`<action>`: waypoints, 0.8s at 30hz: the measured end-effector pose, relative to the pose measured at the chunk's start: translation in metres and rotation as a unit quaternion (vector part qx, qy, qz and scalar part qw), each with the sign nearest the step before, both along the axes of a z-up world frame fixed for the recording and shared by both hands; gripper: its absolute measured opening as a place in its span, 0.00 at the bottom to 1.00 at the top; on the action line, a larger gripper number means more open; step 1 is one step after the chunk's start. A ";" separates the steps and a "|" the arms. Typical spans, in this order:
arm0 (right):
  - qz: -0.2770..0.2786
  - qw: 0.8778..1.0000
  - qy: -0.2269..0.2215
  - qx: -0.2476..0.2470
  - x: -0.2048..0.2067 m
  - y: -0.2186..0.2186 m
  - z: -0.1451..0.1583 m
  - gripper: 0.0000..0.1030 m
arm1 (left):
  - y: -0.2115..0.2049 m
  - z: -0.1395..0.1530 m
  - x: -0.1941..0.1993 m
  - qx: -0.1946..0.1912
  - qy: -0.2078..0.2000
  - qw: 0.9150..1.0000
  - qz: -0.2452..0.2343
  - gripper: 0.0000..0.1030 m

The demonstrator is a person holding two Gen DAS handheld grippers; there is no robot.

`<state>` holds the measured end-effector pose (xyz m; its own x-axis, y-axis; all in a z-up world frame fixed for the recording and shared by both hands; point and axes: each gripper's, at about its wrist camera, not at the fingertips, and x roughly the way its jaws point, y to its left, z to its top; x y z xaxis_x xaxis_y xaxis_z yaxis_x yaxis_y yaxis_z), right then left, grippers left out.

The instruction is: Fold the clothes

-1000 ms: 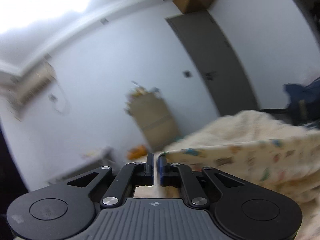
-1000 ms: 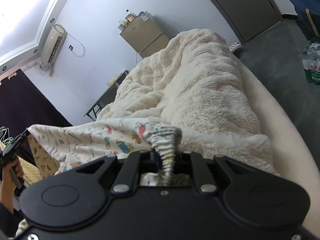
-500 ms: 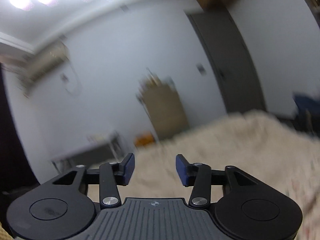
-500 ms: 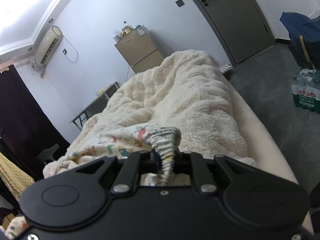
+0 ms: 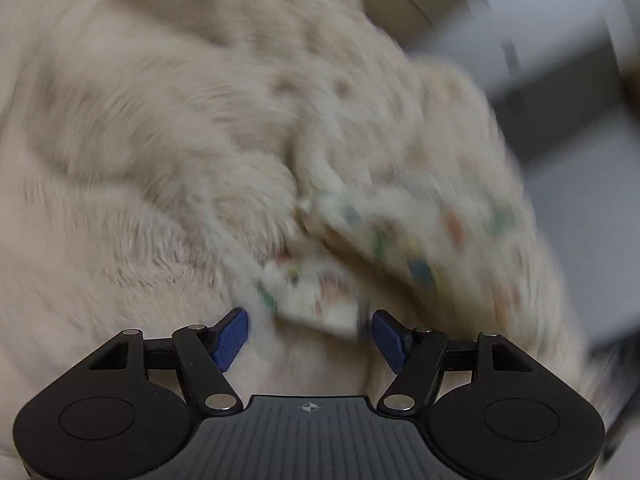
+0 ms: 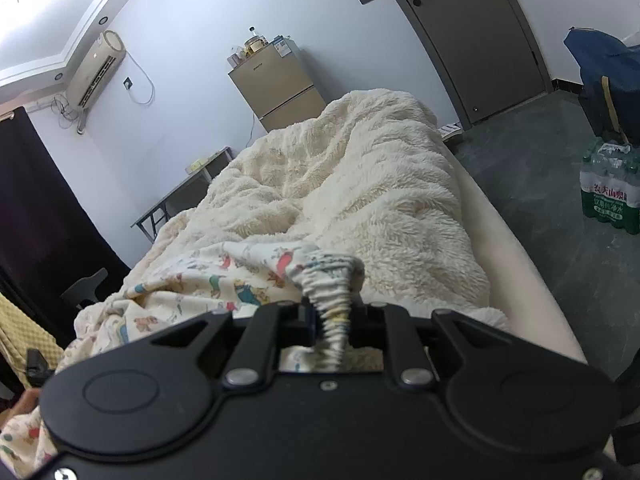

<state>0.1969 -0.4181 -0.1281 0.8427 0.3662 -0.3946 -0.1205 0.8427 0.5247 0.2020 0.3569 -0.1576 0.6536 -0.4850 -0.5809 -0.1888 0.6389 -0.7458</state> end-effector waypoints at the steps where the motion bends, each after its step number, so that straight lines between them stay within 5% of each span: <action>1: 0.000 1.000 0.000 -0.001 0.000 0.000 0.001 0.13 | -0.001 -0.006 0.002 -0.024 -0.005 0.999 0.020 0.59; 4: 0.001 1.000 -0.003 -0.006 -0.002 0.001 0.003 0.13 | -0.008 0.002 0.004 -0.027 -0.032 0.997 0.064 0.02; 6: 0.001 1.000 -0.003 -0.009 -0.002 0.002 0.003 0.13 | -0.009 0.018 0.003 -0.014 -0.052 0.996 0.070 0.01; 9: 0.003 1.000 -0.004 -0.014 -0.003 0.002 0.003 0.13 | -0.007 0.069 -0.011 0.082 -0.116 0.987 0.072 0.01; 11: 0.004 1.000 -0.005 -0.018 -0.004 0.002 0.003 0.13 | 0.003 0.117 -0.039 0.171 -0.156 0.969 0.090 0.01; 13: 0.005 1.000 -0.005 -0.020 -0.004 0.002 0.003 0.13 | 0.025 0.167 -0.061 0.267 -0.188 0.938 0.116 0.01; 15: 0.008 1.000 -0.006 -0.020 -0.003 0.003 0.003 0.13 | 0.041 0.204 -0.080 0.331 -0.209 0.911 0.133 0.02; 16: 0.009 1.000 -0.006 -0.019 -0.003 0.004 0.003 0.13 | 0.047 0.214 -0.087 0.347 -0.211 0.904 0.132 0.04; 19: 0.014 0.999 -0.006 -0.028 -0.001 0.010 0.004 0.13 | 0.055 0.220 -0.099 0.400 -0.185 0.890 0.119 0.11; 22: 0.013 0.999 -0.007 -0.042 -0.001 0.013 0.006 0.14 | 0.061 0.189 -0.108 0.472 -0.133 0.867 0.091 0.02; 24: 0.015 0.999 -0.008 -0.045 -0.002 0.012 0.008 0.13 | 0.069 0.160 -0.119 0.452 -0.116 0.881 0.071 0.00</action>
<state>0.1948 -0.4064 -0.1204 0.8382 0.3544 -0.4145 -0.1534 0.8826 0.4444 0.0833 0.4261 0.0026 0.8224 0.2043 -0.5310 -0.2243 0.9741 0.0275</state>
